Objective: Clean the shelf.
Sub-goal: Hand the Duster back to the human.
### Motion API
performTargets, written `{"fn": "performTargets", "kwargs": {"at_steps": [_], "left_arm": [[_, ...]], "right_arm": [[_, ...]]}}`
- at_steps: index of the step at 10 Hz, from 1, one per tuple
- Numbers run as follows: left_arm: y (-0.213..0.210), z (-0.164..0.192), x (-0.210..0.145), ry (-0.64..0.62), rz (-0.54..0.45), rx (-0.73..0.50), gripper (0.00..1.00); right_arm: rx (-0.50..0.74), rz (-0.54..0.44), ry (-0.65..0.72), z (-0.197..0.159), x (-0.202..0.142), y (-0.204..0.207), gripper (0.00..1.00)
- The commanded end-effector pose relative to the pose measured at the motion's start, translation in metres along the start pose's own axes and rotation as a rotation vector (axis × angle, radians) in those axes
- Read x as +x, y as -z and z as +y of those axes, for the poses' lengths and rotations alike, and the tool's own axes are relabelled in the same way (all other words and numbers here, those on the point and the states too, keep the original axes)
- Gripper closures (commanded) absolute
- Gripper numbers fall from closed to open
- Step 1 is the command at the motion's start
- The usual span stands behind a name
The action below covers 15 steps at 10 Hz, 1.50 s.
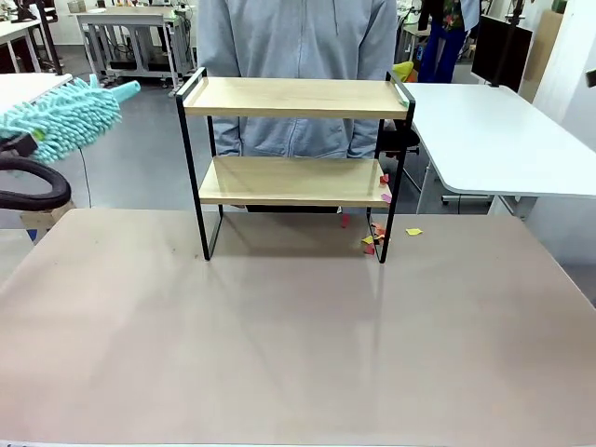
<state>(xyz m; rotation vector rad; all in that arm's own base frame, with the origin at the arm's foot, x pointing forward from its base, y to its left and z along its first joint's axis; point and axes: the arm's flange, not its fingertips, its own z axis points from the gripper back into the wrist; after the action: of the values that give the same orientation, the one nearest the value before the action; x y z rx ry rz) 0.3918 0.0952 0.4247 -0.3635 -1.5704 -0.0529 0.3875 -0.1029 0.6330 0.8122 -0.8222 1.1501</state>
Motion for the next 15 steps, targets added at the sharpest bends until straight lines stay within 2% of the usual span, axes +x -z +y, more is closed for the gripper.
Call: {"fn": "performTargets", "kwargs": {"at_steps": [1, 3, 4, 5, 15], "left_arm": [[-0.063, -0.039, -0.054, 0.024, -0.028, 0.021, 0.83], [-0.067, -0.037, -0.063, 0.033, -0.005, 0.050, 0.83], [-0.068, -0.039, -0.063, -0.016, -0.025, -0.013, 0.83], [0.002, 0.006, -0.018, 0.003, 0.015, 0.029, 0.83], [0.002, 0.006, -0.018, 0.003, 0.015, 0.029, 0.83]], "right_arm": [[-0.004, 0.002, -0.017, 0.001, 0.001, -0.001, 0.00], [-0.004, 0.002, -0.017, 0.001, 0.001, -0.001, 0.00], [-0.004, 0.002, -0.017, 0.001, 0.001, -0.001, 0.00], [-0.004, 0.002, -0.017, 0.001, 0.001, -0.001, 0.00], [-0.004, 0.002, -0.017, 0.001, 0.001, -0.001, 0.00]]}}
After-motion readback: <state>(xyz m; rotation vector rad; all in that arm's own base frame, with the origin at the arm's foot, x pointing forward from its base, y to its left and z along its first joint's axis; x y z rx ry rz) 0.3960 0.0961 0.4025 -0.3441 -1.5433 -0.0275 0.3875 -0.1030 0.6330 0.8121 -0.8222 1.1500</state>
